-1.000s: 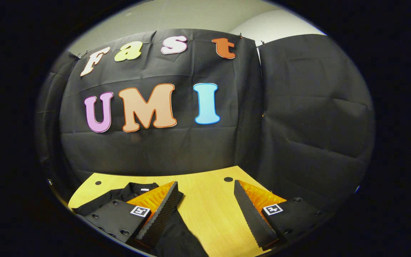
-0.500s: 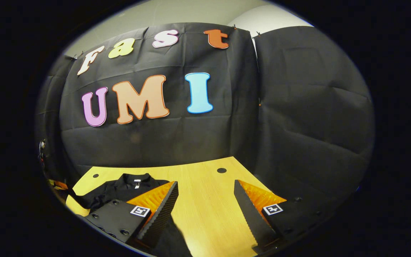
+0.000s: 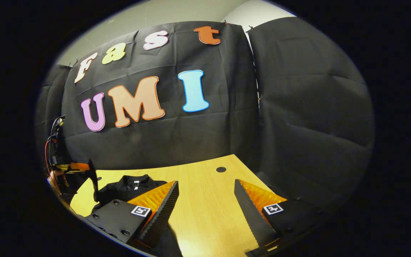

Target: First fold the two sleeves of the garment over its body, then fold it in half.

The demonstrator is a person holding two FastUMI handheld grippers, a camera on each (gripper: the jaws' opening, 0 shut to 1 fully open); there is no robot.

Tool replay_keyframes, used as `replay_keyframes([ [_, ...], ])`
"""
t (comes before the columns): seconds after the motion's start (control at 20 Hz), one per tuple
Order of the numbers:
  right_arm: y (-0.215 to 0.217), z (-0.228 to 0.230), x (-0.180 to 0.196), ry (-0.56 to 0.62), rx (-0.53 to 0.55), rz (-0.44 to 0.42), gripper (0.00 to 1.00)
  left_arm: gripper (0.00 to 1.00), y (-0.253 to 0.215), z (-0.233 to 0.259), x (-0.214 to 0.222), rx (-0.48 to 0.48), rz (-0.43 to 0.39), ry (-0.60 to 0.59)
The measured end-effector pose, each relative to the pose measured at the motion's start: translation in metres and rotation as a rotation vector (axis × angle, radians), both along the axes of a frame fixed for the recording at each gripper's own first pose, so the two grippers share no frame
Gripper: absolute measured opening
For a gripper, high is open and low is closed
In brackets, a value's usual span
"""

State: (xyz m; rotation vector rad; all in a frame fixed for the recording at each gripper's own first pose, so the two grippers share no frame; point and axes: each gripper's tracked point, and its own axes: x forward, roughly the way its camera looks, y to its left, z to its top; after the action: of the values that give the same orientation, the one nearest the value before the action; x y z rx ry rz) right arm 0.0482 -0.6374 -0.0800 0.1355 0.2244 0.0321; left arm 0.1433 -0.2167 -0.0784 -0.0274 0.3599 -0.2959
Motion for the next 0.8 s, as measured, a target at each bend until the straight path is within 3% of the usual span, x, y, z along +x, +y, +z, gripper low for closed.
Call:
replay_keyframes([
  [0.25, -0.020, -0.022, -0.007, 0.044, 0.029, -0.015, 0.98, 0.00, -0.104, -0.032, 0.002, 0.033, -0.162, 0.026],
  [0.4, -0.028, -0.030, -0.013, 0.063, 0.048, -0.024, 0.95, 0.00, -0.149, -0.058, 0.005, 0.109, -0.234, 0.029],
  [0.65, -0.034, -0.041, -0.023, 0.077, 0.062, -0.029, 0.98, 0.00, -0.186, -0.104, -0.007, 0.194, -0.302, 0.061],
  [0.8, -0.029, -0.055, -0.025, 0.116, 0.060, -0.013, 0.98, 0.00, -0.204, -0.113, -0.023, 0.171, -0.347, 0.077],
])
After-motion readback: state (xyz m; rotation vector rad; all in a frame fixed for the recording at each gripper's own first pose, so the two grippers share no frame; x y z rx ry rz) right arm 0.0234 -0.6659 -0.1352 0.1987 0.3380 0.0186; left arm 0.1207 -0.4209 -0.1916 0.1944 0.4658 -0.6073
